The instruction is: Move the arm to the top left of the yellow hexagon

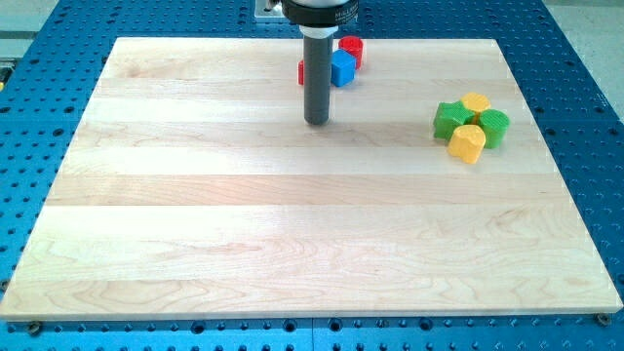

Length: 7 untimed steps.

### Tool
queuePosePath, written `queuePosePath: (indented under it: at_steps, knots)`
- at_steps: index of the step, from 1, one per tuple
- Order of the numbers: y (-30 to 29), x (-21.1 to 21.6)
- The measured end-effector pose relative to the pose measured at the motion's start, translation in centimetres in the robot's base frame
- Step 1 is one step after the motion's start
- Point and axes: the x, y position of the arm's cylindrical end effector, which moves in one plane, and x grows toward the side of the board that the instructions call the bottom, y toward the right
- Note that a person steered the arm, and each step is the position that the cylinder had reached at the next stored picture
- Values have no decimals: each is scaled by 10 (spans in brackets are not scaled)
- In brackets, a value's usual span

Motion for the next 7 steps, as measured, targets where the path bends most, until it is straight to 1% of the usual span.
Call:
queuePosePath:
  at_steps: [1,2,3,4,5,6,7]
  knots:
    - [2,-3]
    - [1,-16]
    - [6,-17]
    - [87,-16]
    - [148,-56]
    - [159,-103]
    - [159,-143]
